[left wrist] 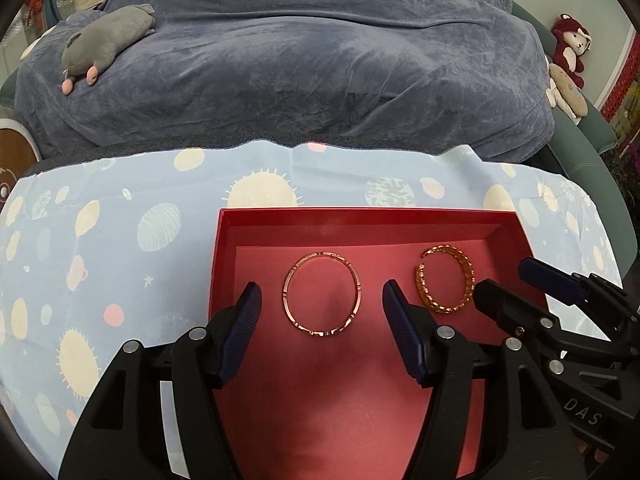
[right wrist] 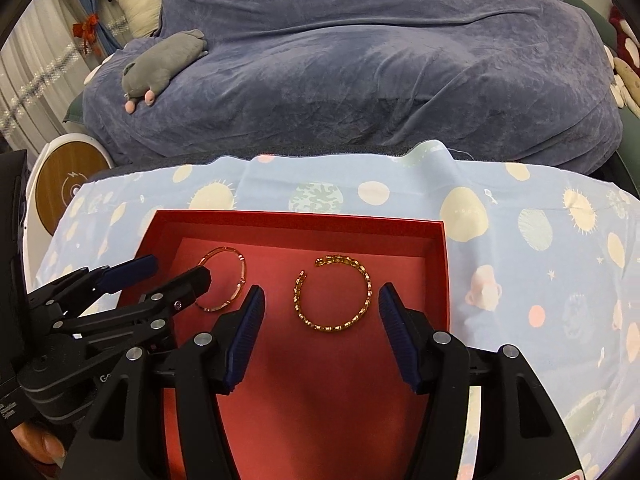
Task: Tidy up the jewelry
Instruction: 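Carry both bangles into the red box and open both tools, then grasp the yellow beaded bracelet with the left tool while the right tool grasps the dark bead bow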
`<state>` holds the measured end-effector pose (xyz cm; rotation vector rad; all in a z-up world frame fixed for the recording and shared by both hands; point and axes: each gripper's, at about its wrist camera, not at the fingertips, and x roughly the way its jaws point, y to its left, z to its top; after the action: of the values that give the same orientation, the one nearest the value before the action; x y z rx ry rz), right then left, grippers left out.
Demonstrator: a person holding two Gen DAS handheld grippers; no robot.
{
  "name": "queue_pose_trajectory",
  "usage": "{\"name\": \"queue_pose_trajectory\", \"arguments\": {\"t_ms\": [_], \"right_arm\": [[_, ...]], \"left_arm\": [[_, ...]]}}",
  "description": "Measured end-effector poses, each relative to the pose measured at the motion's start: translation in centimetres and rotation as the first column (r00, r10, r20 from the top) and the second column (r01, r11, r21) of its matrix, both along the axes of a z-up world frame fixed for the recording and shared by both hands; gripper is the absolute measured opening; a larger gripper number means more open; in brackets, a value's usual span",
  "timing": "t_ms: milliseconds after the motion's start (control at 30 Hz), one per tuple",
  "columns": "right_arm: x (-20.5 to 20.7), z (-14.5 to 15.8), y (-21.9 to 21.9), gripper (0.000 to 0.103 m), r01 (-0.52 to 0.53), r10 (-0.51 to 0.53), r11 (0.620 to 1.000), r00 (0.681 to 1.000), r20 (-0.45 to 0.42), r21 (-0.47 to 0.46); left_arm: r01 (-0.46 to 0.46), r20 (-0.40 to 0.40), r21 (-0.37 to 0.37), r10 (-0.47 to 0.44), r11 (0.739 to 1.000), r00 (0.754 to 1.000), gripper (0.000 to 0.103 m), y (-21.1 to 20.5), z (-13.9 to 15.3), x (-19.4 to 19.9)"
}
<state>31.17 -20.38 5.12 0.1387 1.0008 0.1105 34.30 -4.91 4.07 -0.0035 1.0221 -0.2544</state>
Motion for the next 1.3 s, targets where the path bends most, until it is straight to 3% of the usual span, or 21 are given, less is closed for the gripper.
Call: {"name": "queue_pose_trajectory", "arguments": {"t_ms": [167, 367, 800, 1000, 1133, 1233, 1300], "right_arm": [[-4.7, 2.7, -0.2, 0.058, 0.007, -0.007, 1.0, 0.999, 0.052, -0.01], [-12.1, 4.1, -0.7, 0.062, 0.035, -0.034, 0.999, 0.997, 0.074, -0.011], [-27.5, -0.1, 0.2, 0.062, 0.06, -0.061, 0.996, 0.998, -0.001, -0.064], [-30.2, -1.8, -0.1, 0.062, 0.088, -0.09, 0.995, 0.995, -0.037, -0.048], [-30.6, -2.4, -0.4, 0.062, 0.102, -0.104, 0.994, 0.993, -0.049, -0.039], [-30.5, -2.7, -0.5, 0.062, 0.106, -0.108, 0.994, 0.993, -0.054, -0.037], [-30.3, -2.8, -0.6, 0.062, 0.108, -0.109, 0.994, 0.992, -0.057, -0.031]], "left_arm": [[0.004, 0.044, -0.028, -0.002, 1.0, 0.999, 0.06, 1.2, 2.9, -4.0], [0.017, 0.075, 0.0, -0.017, 1.0, 0.997, 0.06, 2.9, 4.6, -10.8], [-0.007, -0.013, 0.02, 0.007, 1.0, 1.0, 0.06, 5.7, 0.5, -25.2], [-0.035, -0.066, 0.027, 0.037, 0.999, 0.997, 0.059, 4.0, -2.6, -26.8], [-0.049, -0.093, 0.041, 0.052, 0.998, 0.994, 0.051, 2.9, -4.2, -26.4], [-0.051, -0.072, 0.048, 0.054, 0.998, 0.996, 0.05, 2.5, -4.4, -26.3], [-0.036, -0.064, 0.047, 0.039, 0.998, 0.997, 0.044, 2.1, -4.3, -26.3]]}}
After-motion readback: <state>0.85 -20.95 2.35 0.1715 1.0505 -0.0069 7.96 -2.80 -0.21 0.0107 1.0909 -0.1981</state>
